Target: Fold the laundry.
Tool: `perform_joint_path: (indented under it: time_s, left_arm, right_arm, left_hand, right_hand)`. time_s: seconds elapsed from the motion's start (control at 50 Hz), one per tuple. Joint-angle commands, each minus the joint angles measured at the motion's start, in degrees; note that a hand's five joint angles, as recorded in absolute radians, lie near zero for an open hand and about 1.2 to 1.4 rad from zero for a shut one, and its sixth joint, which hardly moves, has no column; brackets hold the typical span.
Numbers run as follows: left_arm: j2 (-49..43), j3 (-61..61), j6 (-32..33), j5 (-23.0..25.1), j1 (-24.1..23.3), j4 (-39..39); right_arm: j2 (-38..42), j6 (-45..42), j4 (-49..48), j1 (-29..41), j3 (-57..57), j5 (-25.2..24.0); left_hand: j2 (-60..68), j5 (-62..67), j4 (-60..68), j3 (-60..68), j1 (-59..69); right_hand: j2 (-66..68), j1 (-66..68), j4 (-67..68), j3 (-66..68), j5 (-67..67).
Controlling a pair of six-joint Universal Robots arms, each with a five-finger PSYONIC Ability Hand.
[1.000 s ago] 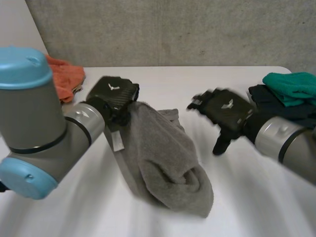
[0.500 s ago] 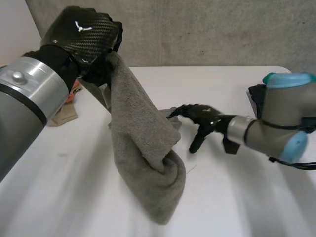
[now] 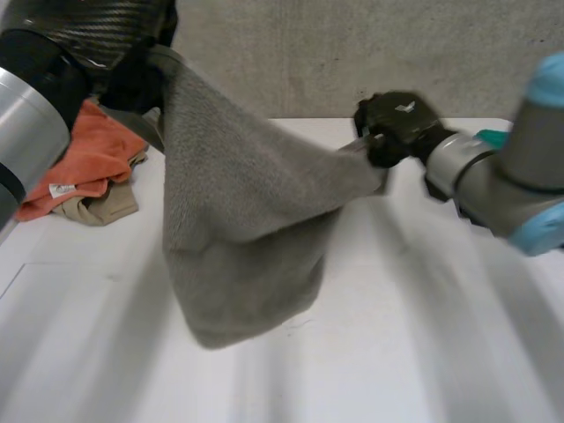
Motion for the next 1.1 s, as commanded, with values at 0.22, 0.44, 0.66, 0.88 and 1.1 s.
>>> perform_joint_path:
  time_s: [0.22, 0.44, 0.66, 0.88, 1.1]
  left_arm:
    - [-0.69, -8.72, -0.32, 0.85, 8.00, 0.54]
    - [-16.25, -11.29, -0.49, 0.85, 7.39, 5.29]
    - [-21.18, -8.38, -0.76, 0.85, 6.51, 6.78]
    - [-21.27, -8.12, -0.84, 0.85, 5.01, 7.57]
    - [-21.09, -7.85, -0.84, 0.77, 4.93, 7.57]
  right_arm:
    - [-18.75, -21.83, 20.92, -6.78, 3.59, -0.90]
    - [-8.04, -32.37, 31.39, -6.79, 6.05, 0.06]
    - [8.75, -33.43, 28.33, -6.26, -5.37, 6.92]
    - [10.87, -40.02, -21.05, -6.17, 1.91, 7.53]
    - [0.77, -30.64, -8.97, -6.70, 10.35, 7.36]
  left_hand:
    - [11.37, 13.53, 11.27, 11.72, 14.89]
    - [11.37, 13.53, 11.27, 11.72, 14.89]
    - [11.37, 13.53, 11.27, 11.72, 14.89]
    - [11.37, 13.53, 11.27, 11.72, 14.89]
    - [11.37, 13.53, 11.27, 11.72, 14.89]
  right_hand:
    - [12.72, 23.85, 12.07, 12.80, 14.00]
    - [12.72, 23.85, 12.07, 12.80, 14.00]
    - [12.72, 23.85, 12.07, 12.80, 14.00]
    - [-57.28, -46.15, -57.93, -57.20, -56.00]
    - [-57.28, -46.15, -57.93, -57.20, -56.00]
